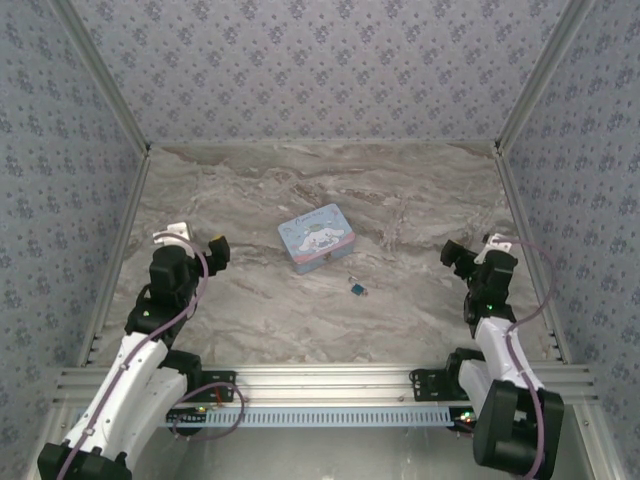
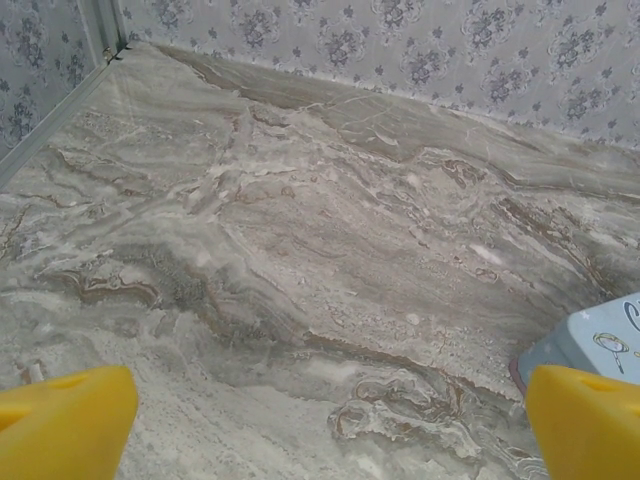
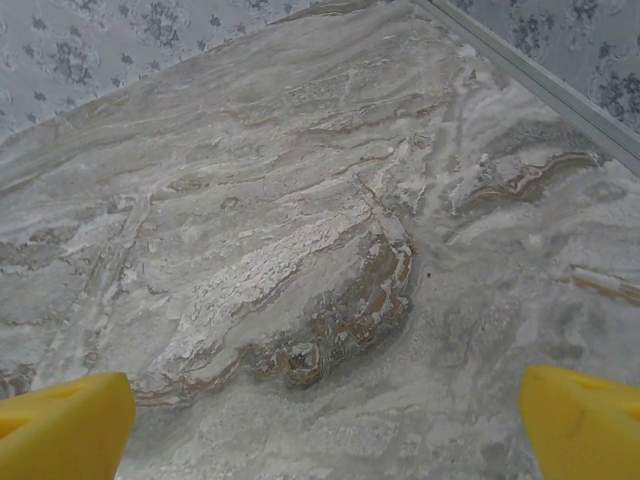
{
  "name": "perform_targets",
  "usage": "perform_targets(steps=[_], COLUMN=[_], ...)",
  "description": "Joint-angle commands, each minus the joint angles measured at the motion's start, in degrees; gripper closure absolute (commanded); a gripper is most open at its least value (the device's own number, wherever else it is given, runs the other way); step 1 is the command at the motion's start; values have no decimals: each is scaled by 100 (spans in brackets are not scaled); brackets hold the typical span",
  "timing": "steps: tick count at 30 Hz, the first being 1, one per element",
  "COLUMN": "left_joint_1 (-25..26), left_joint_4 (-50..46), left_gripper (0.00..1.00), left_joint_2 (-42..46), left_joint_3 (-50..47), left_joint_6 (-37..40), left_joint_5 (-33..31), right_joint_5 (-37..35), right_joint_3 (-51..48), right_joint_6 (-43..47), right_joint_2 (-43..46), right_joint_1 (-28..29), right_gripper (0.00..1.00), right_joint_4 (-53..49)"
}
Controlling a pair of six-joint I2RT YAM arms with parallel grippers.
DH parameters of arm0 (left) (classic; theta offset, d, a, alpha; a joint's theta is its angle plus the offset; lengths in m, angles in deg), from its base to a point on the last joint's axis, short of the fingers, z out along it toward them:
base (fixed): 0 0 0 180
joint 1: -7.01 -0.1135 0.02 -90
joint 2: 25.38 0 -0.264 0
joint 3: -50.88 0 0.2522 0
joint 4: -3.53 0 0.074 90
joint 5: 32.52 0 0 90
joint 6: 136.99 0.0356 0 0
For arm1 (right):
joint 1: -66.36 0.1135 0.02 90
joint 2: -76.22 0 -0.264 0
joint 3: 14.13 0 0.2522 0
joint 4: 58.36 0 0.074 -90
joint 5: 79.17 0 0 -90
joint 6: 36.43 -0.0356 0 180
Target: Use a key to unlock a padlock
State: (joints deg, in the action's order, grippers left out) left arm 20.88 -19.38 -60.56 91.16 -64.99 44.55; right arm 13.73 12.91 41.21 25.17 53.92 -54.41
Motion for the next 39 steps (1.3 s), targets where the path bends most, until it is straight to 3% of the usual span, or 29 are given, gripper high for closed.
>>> perform_targets(steps=[1,12,14,22,26,28,33,39], left_joint_1=[-35,-42,-42,-46,-42,-46,-81,-298], left_joint_4=[238,230,212,137,130,186,495,1755], left_gripper=[1,1,1,1,1,1,1,1], left_joint_2=[-14,-77,-67,-59,-66,-101,-385,-1184], left_joint_3=[-51,-86,-95,-95,-94,-116,-177,-485], left_joint_6=[78,6,0,-15,2,47,437,1238], left_joint_5=[-77,-65,-56,-21,-69,-136,-312,-584], right_joint_5=[-290,-92,-51,-157,-217,-257,-429,-457], right_joint_3=[-218,-26,136,-78,304,883,859,853], right_joint_6=[481,1194,1460,1676,1478,1174,1240,1262], right_joint_2=[-415,-1989,-2148,-3589,-3575,-3592,-3597,-3598], right_joint_1=[147,959,1084,1205,1074,847,962,978], right_gripper=[0,0,0,0,0,0,0,0], right_joint_4=[1146,2935,2851,4659,3942,2857,2918,2931])
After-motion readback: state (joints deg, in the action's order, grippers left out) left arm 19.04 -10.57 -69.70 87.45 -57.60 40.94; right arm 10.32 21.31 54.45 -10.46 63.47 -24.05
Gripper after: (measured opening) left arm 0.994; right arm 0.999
